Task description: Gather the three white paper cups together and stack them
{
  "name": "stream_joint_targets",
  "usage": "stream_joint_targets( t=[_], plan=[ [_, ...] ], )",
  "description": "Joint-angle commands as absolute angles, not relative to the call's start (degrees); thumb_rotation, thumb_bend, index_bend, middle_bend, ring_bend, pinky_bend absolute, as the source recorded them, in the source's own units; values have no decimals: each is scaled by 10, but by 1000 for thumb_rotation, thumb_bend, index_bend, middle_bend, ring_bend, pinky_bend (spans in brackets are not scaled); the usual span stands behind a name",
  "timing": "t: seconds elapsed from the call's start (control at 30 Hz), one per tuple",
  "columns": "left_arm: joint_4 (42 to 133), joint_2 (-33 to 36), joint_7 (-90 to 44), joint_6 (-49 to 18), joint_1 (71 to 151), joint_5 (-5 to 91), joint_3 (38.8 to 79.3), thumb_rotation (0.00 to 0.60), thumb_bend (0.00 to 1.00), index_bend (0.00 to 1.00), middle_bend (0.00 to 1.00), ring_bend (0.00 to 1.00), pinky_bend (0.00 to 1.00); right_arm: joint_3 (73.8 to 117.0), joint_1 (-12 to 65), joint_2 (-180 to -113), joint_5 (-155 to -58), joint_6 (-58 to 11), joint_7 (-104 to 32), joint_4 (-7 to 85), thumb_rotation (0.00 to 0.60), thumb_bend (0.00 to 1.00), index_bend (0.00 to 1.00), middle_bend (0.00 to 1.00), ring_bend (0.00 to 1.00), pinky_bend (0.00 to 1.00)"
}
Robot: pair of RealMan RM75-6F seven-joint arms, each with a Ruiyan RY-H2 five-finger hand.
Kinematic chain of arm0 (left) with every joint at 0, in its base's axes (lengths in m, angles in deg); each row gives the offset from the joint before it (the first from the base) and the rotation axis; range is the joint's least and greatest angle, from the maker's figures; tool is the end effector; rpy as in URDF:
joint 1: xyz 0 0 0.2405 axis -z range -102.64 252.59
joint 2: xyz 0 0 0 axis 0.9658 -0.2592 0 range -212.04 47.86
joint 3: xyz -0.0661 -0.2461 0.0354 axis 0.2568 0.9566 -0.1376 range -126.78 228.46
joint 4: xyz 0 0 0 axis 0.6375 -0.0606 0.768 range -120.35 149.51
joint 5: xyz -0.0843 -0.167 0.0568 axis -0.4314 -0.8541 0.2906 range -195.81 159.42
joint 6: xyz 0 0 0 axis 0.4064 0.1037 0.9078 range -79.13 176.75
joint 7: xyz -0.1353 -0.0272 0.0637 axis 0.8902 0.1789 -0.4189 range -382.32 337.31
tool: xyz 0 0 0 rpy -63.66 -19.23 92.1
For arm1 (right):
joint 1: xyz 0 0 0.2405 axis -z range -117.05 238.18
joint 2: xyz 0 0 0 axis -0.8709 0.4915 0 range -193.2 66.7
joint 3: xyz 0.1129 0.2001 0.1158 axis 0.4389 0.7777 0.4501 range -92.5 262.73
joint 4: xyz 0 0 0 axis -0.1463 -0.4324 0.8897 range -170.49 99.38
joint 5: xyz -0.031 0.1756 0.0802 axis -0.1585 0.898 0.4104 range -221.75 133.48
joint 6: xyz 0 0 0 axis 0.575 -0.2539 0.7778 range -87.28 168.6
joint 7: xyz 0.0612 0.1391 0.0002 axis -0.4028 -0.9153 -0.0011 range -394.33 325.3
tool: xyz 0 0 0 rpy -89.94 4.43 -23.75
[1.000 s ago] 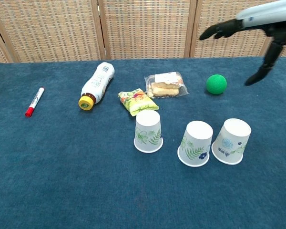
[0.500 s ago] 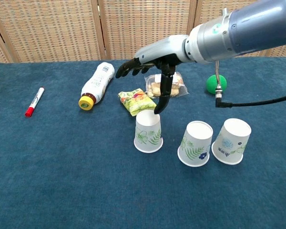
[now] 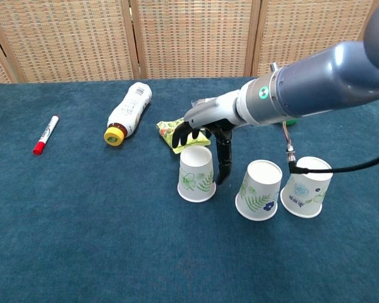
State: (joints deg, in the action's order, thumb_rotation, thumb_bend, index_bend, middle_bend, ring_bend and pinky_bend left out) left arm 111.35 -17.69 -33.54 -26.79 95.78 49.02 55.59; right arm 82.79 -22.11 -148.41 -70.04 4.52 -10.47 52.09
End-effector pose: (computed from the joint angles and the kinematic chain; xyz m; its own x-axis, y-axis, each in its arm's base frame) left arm -0.2778 0.2714 0.1601 0.4459 0.0650 0.8927 0.8936 0.0257 -0.4482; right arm -0.0219 -0.3766 -0.0448 0.6518 -0.5037 0.5669 -0.7446 -0.5667 0.3527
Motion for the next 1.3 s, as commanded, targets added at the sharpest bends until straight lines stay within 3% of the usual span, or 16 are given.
stream_joint_targets(
  t=[0.03,0.1,0.17,0.33,0.57,0.83,1.0,1.1,1.3],
  plan=[
    [1116,-178,-334,-265,956,494,557,600,0,0,0,0,0,829,-215,-1511,-704,21,-102,501,600,0,302,324,283,390],
    [1116,-178,-334,-263,955,495,558,600,0,0,0,0,0,843,-201,-1522,-711,16,-122,495,600,10,406,427,399,525],
    [1116,-178,-334,-262,954,496,561,600,0,0,0,0,0,859,-191,-1525,-713,26,-144,490,600,50,456,471,455,589],
    [1116,-179,-333,-258,952,497,564,600,0,0,0,0,0,879,-172,-1531,-736,23,-167,477,600,186,564,546,523,659],
    [1118,-180,-332,-254,950,499,567,600,0,0,0,0,0,908,-152,-1487,-759,15,-193,520,600,218,548,551,527,664],
    [1139,-190,-327,-266,940,525,567,600,0,0,0,0,0,947,-112,-1295,-768,-60,-194,699,600,231,513,550,527,664],
    [1150,-199,-321,-273,932,541,563,600,0,0,0,0,0,929,-85,-1212,-764,-86,-169,776,600,250,508,549,527,664],
    [1157,-205,-318,-273,929,549,561,600,0,0,0,0,0,892,-63,-1173,-761,-85,-145,819,600,257,501,543,527,664],
    [1172,-217,-320,-274,923,560,557,600,0,0,0,0,0,849,-33,-1169,-784,-79,-121,843,600,258,500,533,527,664]
  ],
)
